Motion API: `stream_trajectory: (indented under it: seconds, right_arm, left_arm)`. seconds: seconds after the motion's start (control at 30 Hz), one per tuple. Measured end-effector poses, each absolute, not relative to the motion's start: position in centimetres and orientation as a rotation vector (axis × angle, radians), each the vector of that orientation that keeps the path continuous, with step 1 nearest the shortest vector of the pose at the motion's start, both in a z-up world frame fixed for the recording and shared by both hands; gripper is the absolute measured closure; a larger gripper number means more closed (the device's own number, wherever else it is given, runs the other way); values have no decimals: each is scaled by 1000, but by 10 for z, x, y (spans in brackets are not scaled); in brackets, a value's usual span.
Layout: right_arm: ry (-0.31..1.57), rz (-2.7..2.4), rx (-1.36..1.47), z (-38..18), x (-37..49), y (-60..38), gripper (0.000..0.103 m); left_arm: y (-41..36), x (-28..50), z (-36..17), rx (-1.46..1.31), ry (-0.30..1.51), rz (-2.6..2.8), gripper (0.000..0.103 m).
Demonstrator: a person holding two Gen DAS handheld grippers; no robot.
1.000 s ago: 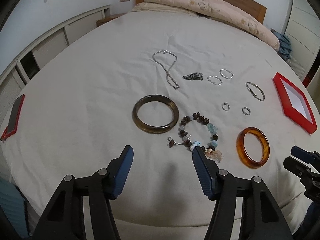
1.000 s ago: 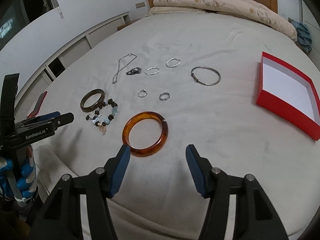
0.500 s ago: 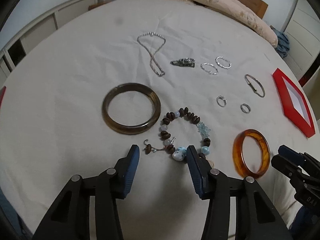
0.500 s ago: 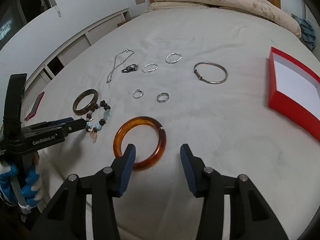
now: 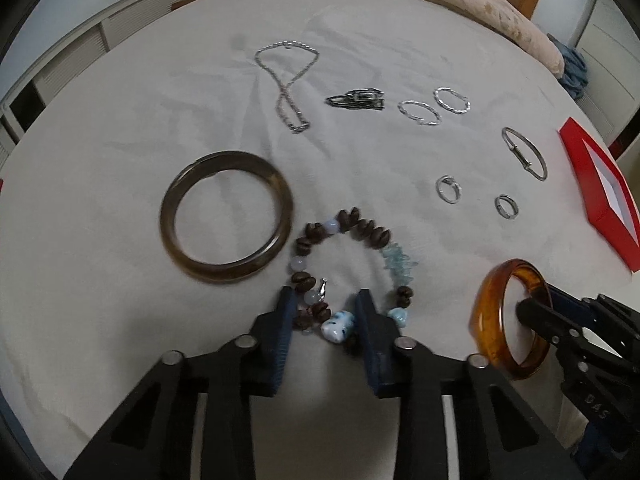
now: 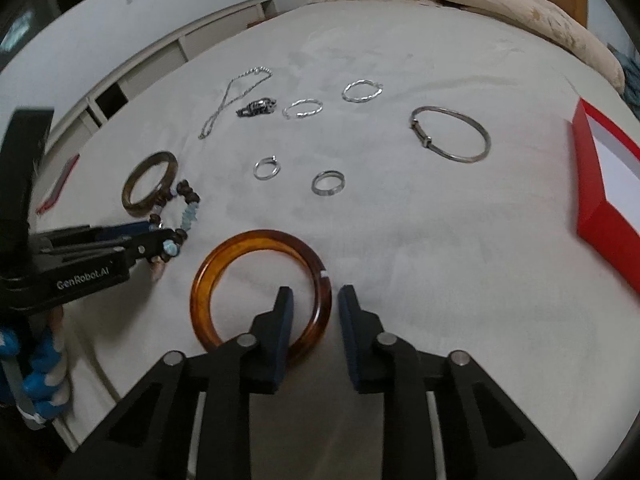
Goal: Organize jewelry
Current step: 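Grasp the beaded bracelet with the left tool while the right tool grasps the amber bangle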
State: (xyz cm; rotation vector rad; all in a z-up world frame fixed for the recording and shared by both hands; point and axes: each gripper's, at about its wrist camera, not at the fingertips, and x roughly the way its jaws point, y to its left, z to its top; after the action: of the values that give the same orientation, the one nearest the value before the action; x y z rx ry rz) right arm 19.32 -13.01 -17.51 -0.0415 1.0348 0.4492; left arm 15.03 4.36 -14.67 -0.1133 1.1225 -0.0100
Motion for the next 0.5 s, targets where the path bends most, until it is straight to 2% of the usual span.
stream_trajectory:
  seconds: [0.1, 0.5]
  right_arm:
    - [1036, 459, -44, -176, 198, -132, 93]
    - [966, 420, 3, -133, 157, -178, 93]
  left_arm:
    - [43, 149, -144, -115, 1119, -10, 80]
    - [31, 130, -113, -86, 1079, -24, 82]
